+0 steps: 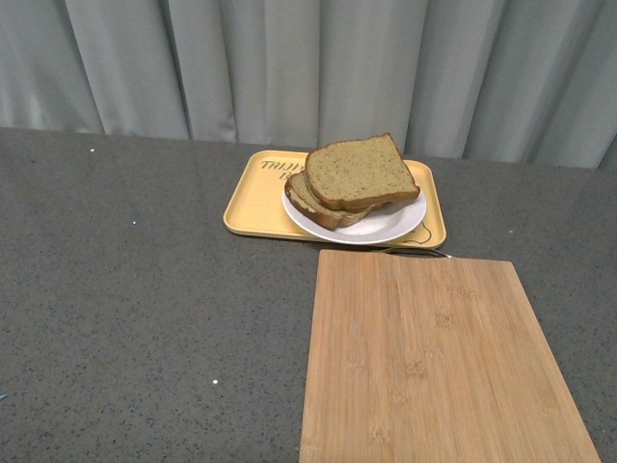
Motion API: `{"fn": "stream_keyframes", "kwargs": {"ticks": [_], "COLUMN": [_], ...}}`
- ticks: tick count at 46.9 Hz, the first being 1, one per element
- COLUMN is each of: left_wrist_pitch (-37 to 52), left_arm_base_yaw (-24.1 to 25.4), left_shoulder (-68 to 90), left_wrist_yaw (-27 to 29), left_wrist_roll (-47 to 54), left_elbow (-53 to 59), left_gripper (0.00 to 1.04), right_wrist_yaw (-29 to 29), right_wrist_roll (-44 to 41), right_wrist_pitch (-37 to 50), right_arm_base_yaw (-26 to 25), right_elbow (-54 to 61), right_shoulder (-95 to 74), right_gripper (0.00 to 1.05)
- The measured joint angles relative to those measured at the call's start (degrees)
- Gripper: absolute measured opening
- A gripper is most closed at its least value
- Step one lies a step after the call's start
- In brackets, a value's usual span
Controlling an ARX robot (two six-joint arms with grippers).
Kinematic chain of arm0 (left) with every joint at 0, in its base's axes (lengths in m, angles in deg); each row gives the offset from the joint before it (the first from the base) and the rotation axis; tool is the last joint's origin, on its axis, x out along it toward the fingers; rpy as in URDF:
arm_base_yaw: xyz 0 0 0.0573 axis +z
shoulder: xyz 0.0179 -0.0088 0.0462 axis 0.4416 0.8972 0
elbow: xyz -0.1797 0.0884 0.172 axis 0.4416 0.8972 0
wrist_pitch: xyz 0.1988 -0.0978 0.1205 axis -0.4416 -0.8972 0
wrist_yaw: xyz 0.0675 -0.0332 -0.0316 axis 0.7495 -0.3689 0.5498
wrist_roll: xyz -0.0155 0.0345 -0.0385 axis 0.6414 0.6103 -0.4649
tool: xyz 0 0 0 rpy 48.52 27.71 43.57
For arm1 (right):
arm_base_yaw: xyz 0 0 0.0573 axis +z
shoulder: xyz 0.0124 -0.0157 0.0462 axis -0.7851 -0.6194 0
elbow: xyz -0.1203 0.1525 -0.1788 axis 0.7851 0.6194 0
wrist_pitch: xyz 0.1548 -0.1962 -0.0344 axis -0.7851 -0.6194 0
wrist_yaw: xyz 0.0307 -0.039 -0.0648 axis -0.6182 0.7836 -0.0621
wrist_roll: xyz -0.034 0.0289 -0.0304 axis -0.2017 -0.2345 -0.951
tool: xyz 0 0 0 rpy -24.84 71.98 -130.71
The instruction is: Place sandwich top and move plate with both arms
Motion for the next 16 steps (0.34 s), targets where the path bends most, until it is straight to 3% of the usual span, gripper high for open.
{"fn": "stream_keyframes", "kwargs": {"ticks": [16], "left_wrist_pitch": [0.0], "left_arm_base_yaw": [0.0], "left_shoulder": [0.0], "left_wrist_yaw": [0.0], "left_wrist_roll": [0.0], "left_elbow": [0.0], "left_gripper": [0.98], "right_wrist_yaw": [0.0], "right_wrist_roll": [0.0], "right_wrist_pitch": [0.0], "right_arm_base_yaw": [0.0], "right_elbow": [0.0], "right_shoulder": [0.0], "right_gripper": [0.95]}}
